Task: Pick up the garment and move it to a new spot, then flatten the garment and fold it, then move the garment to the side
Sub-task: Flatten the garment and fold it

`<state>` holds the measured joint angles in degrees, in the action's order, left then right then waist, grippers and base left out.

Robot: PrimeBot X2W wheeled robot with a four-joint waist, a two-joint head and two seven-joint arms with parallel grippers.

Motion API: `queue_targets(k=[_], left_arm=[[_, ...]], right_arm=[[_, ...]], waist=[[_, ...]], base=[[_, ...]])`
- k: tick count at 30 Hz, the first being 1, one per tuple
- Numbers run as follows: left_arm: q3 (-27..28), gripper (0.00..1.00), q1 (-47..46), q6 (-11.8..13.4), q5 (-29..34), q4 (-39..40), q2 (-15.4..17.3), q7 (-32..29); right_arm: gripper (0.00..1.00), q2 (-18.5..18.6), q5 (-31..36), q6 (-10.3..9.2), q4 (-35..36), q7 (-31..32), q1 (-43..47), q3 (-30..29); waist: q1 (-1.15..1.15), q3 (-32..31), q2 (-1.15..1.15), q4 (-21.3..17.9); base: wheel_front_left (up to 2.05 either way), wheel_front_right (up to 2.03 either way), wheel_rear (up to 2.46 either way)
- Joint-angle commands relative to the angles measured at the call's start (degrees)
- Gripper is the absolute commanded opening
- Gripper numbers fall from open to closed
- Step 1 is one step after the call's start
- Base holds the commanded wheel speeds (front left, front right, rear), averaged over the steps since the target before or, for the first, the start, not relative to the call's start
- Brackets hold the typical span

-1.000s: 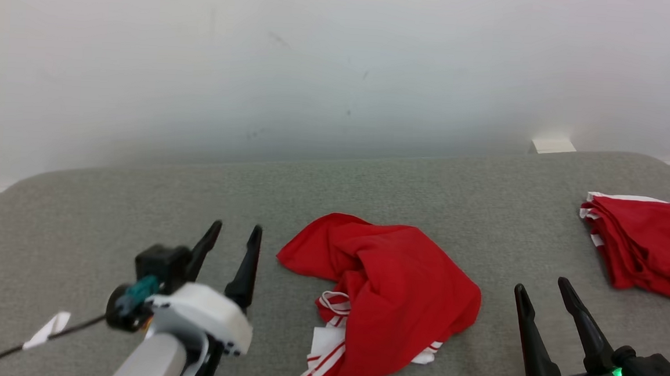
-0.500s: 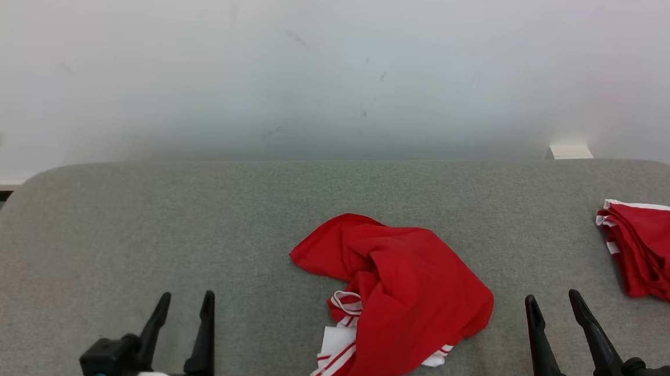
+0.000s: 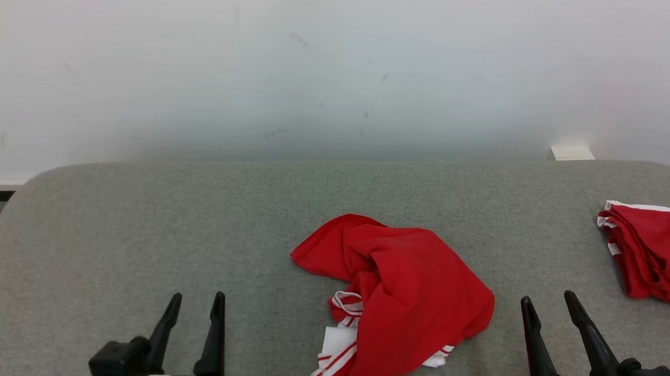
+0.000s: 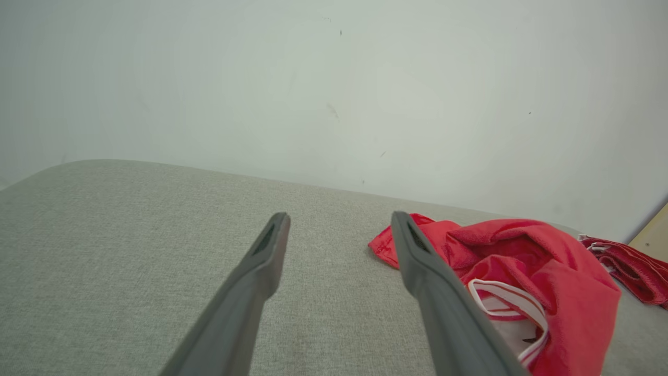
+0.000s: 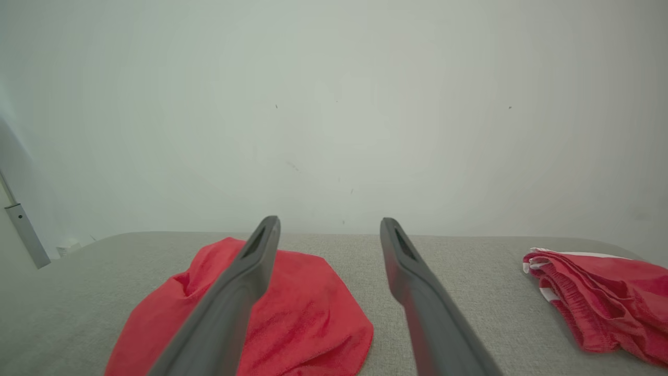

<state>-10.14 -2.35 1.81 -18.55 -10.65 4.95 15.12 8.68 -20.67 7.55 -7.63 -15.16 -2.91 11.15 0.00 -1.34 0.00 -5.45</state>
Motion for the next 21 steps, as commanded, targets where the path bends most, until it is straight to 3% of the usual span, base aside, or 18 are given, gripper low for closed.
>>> queue_targets(k=[1,14,21], left_arm=[[0.37,1.00,-0.18,-0.36,0.79,-0.29,-0.05,0.01],[1.51,1.00,-0.83,-2.09,2.16,-1.87,-1.38,0.01],[1.24,1.00,-1.67,-2.72,2.36,-2.71,-1.69,0.00]], right_arm=[[1.00,-0.14,0.15,-0.13,-0.27,0.06,0.10,0.08],[1.00,0.76,0.31,-0.13,-1.31,0.06,-1.47,2.22],[1.00,3.95,-2.10,-0.13,-5.65,1.43,-8.51,9.96]], waist=[[0.00,0.06,0.00,-0.11],[0.00,0.08,0.00,0.90],[0.00,0.38,0.00,4.28]], base=[[0.00,0.00,0.00],[0.00,0.00,0.00],[0.00,0.00,0.00]])
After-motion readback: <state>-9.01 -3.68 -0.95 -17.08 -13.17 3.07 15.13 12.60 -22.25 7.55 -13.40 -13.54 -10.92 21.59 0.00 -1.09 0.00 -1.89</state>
